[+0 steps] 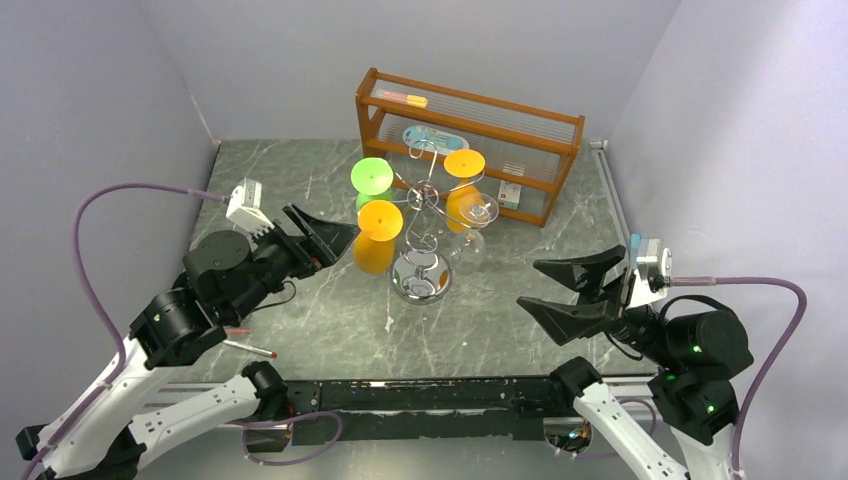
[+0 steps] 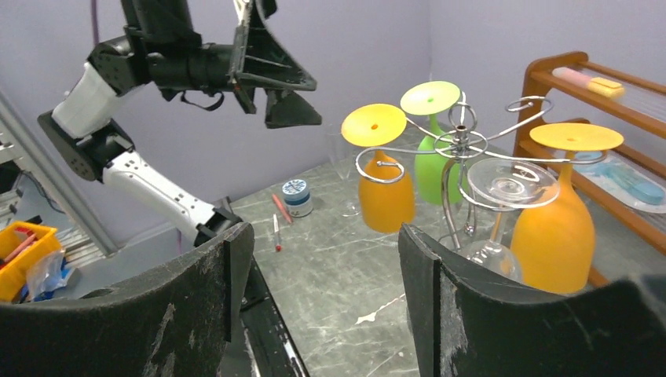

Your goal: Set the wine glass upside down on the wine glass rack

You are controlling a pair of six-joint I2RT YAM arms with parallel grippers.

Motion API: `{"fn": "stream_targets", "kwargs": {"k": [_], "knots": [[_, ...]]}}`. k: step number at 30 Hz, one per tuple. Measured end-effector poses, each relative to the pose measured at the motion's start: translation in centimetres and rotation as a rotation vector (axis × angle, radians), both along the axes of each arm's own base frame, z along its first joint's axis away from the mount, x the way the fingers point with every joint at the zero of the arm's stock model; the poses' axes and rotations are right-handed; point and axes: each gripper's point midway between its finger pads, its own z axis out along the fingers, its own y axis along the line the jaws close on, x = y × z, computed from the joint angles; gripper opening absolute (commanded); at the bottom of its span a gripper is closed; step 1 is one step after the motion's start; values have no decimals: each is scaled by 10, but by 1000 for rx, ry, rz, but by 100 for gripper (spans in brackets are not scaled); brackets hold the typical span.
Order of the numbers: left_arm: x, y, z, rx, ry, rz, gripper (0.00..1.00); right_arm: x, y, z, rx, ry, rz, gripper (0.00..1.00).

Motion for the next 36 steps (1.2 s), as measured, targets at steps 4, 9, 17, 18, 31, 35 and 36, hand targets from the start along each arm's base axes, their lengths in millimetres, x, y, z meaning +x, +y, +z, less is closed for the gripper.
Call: {"fn": "stream_targets", "kwargs": {"k": [4,9,17,18,31,35,36], "knots": [[-1,22,-1,132,-54,36,97,7,-4,0,11,19,-45,71],[12,73,-22,385,-59,230,97,19,-11,-5,29,72,-118,71],[34,104,-44,725,16,390,84,33,-16,-12,64,144,-188,70],[38,102,-44,755,30,402,85,34,-17,-13,68,151,-192,70],[77,132,-57,926,129,537,84,41,-17,-17,127,235,-216,70],[92,145,-65,944,178,557,82,50,-15,-26,124,287,-229,70],[95,149,-69,952,198,565,80,53,-14,-28,122,304,-234,70]]}}
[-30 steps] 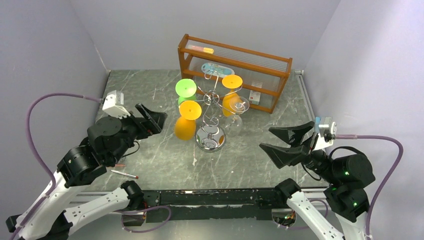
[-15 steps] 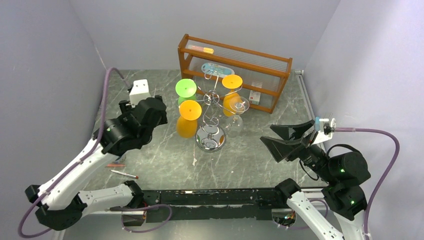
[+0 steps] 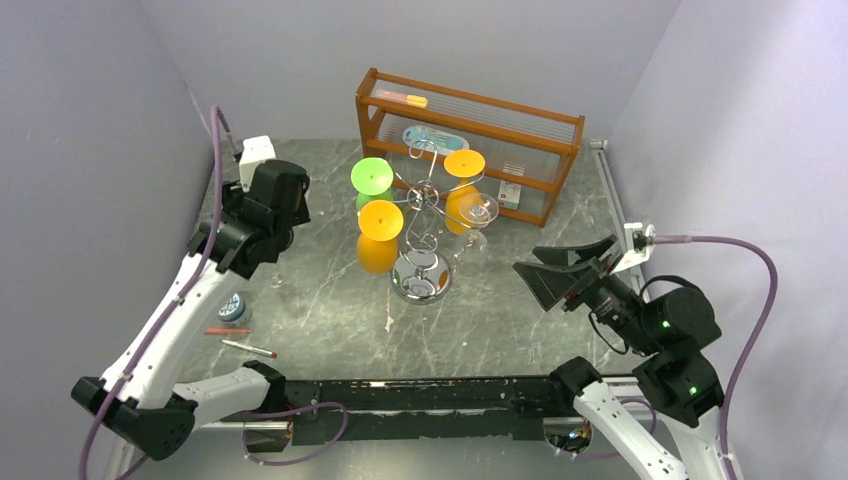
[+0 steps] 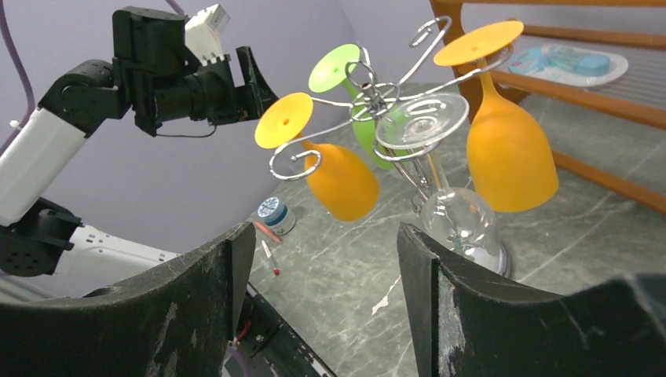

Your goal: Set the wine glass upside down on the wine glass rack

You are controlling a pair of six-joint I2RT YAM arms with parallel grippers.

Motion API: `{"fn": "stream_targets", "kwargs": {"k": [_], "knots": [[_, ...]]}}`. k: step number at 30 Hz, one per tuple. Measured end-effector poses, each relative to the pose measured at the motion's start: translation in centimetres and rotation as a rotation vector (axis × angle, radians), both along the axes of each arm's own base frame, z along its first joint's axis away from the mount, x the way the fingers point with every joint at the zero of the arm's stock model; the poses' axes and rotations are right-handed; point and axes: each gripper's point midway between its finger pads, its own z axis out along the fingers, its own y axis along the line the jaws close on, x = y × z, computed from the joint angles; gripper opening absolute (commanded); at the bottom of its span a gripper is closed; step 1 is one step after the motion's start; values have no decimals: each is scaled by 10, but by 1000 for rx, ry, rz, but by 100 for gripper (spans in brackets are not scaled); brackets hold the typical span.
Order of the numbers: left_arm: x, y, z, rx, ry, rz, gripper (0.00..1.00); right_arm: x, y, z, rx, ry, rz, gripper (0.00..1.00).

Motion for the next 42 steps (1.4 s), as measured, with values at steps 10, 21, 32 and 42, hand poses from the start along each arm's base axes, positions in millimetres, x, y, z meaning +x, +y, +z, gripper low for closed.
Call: {"fn": "stream_targets", "kwargs": {"k": [10,21,32,42], "knots": [[33,55,-39,-51,142,135,61,18,6,-34,-40,153,-23,68],[41,64,-84,-166,240,86,42,16,0,-62,-34,198,-54,68],[42,56,-113,-213,313,42,7,23,3,-70,-53,233,-56,67],[43,50,-97,-228,307,-3,5,39,-8,-66,-15,275,-167,67]]}}
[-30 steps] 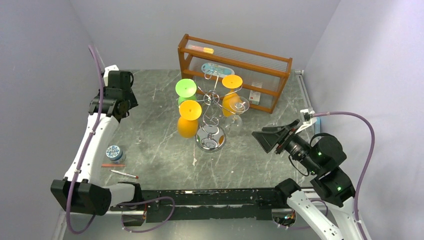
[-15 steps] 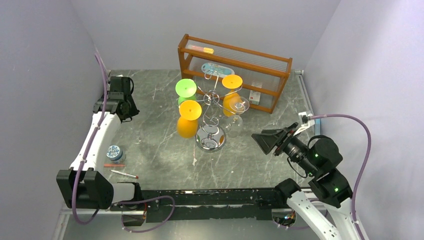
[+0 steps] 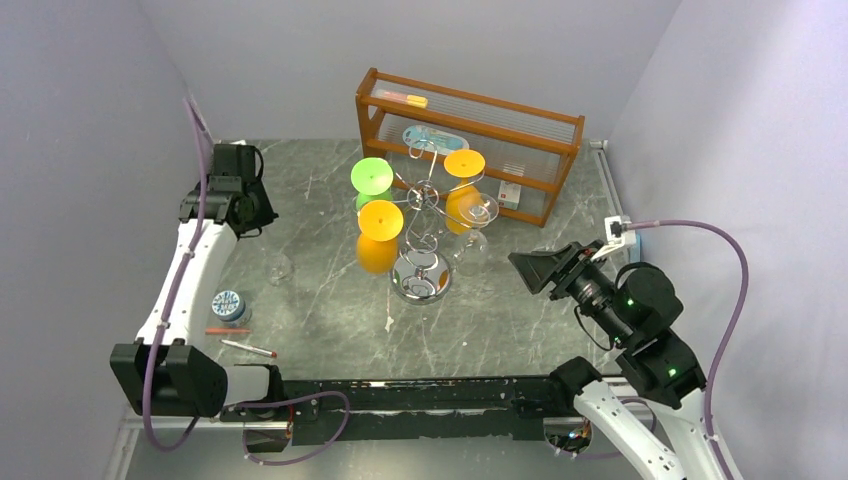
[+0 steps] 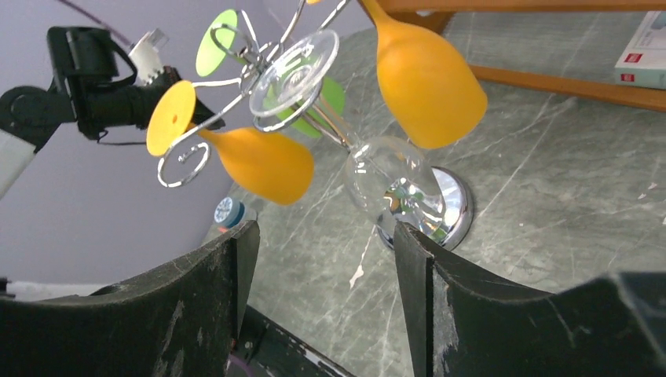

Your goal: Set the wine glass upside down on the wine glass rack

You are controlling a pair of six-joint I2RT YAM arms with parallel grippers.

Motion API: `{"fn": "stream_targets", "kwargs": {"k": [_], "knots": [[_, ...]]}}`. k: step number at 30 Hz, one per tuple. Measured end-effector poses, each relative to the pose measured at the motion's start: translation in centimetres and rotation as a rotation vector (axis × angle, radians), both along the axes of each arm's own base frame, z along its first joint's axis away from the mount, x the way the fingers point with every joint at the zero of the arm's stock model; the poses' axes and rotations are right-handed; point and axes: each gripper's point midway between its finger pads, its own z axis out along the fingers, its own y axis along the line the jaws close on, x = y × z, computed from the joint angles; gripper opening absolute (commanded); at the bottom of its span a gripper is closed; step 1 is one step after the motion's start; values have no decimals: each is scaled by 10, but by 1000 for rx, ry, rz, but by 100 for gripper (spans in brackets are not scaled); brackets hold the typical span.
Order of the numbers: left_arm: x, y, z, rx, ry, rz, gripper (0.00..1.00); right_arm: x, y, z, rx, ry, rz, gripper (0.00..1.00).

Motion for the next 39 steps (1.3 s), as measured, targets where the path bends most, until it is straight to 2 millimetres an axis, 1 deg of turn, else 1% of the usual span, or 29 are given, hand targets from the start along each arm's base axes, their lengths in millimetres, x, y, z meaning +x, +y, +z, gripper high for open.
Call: {"fn": "stream_targets", "kwargs": {"k": [2,4,6,9,11,13,16,19,22,23,27,29,31,35,39], "knots": [[1,-1,15,-3,-26,-5,5,1,-3,6,11,-3,-20,67],[1,-1,36,-3,-62,-8,5,1,-5,15,28,-15,-35,66],[1,-1,67,-6,-125,-13,5,0,-7,25,46,-31,-42,66],[-1,-3,120,-20,-252,-22,5,-3,-8,47,78,-70,-42,66],[-11,-7,157,-41,-347,-38,5,-5,-8,62,100,-99,-36,66],[-23,-11,184,-66,-423,-52,5,-7,-6,76,125,-131,-23,66],[-46,-19,223,-117,-541,-75,5,-10,2,98,160,-186,31,66],[-66,-28,260,-183,-664,-102,5,-8,16,119,183,-224,99,66],[-80,-39,291,-257,-771,-132,5,-2,32,138,205,-243,162,67],[-87,-43,306,-287,-813,-148,5,1,37,144,213,-249,184,67],[-99,-61,355,-395,-951,-227,5,6,59,170,258,-272,289,68],[-103,-73,372,-463,-1002,-279,5,8,67,181,287,-278,330,68],[-105,-86,383,-548,-1044,-334,5,11,73,189,321,-278,358,70],[-101,-113,390,-750,-1069,-444,5,22,83,198,384,-267,381,72],[-82,-133,393,-919,-1048,-522,5,39,91,202,445,-248,379,72]]}}
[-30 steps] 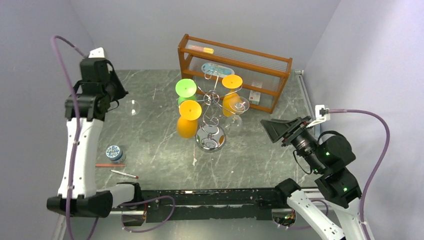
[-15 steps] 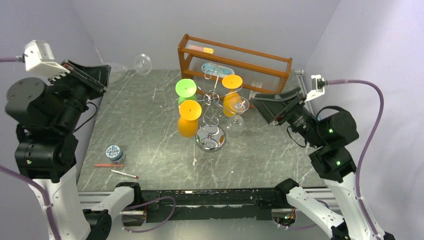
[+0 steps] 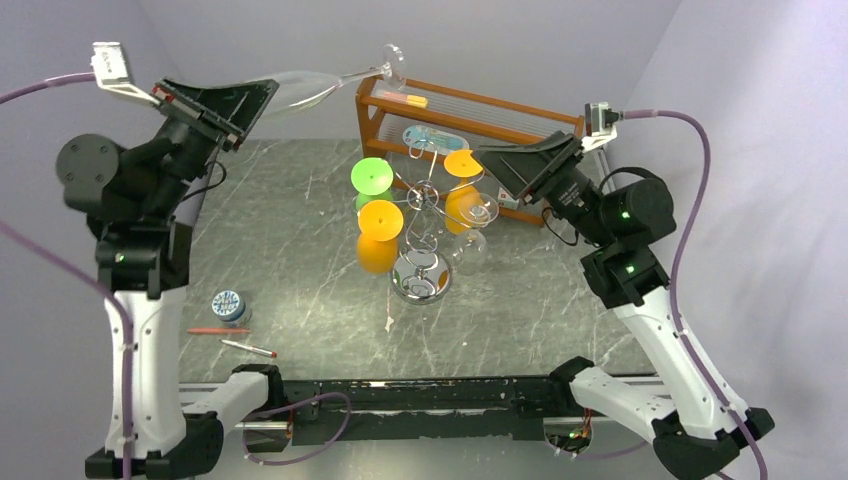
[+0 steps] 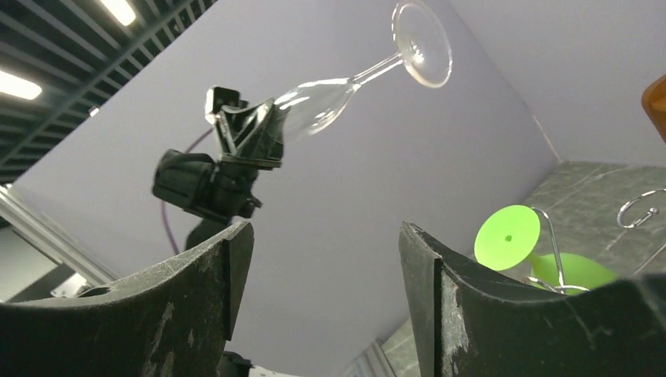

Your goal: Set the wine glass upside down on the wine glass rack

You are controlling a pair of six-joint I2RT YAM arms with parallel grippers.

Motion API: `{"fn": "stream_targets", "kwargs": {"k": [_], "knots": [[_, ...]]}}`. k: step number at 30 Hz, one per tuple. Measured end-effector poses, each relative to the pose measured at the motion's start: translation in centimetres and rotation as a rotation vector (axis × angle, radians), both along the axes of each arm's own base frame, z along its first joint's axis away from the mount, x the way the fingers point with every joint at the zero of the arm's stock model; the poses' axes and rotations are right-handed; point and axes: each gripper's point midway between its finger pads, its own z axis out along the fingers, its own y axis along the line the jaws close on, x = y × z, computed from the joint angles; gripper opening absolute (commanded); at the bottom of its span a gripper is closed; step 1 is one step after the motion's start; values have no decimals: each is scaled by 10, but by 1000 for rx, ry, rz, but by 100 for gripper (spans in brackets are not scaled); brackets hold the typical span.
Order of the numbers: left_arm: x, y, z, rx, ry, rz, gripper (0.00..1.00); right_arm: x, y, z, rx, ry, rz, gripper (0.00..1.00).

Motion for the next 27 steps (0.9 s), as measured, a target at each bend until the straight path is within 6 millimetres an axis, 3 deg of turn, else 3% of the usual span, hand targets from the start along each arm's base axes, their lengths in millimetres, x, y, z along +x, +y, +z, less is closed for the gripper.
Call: {"fn": "stream_targets", "kwargs": {"k": [4,7,11,17,22,25,27], "knots": [[24,-8,-10,-100,39,-82,5,9,8,0,53,31,-3,72],[31,-9,-17,-171,75,-109,5,7,16,5,91,32,-2,71],[25,-5,-14,-257,84,-122,5,5,25,5,124,16,-14,71],[18,-13,-4,-332,54,-181,5,14,34,-9,136,41,-58,71],[29,-66,-22,-363,129,-298,5,19,41,-9,160,36,-97,69],[32,-106,-49,-354,204,-341,5,20,39,-14,184,18,-136,69],[30,-120,-63,-347,234,-346,5,22,34,-22,194,20,-169,69]]}}
